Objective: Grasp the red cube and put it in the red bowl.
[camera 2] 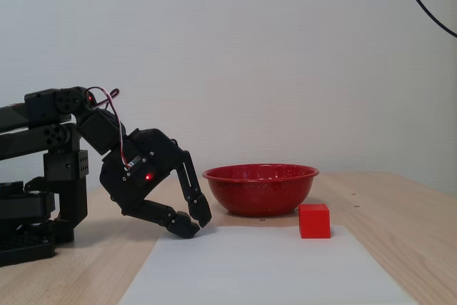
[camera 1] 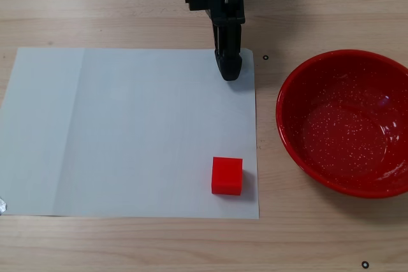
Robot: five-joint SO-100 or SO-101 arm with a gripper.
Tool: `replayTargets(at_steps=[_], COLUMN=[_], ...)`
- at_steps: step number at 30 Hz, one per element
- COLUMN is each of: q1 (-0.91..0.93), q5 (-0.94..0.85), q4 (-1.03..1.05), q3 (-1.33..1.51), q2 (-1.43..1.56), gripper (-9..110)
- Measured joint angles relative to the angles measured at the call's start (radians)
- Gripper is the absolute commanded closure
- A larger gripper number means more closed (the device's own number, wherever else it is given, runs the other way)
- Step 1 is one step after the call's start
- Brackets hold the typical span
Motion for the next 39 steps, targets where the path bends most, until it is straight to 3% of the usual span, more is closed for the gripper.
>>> replayTargets(at_steps=[26, 39], q1=[-0.025, -0.037], q5=[0.037, 0.037], q4=[-0.021, 0.038], q3=[-0.006, -0.232], q2=[-0.014, -0.267], gripper=[101, 101])
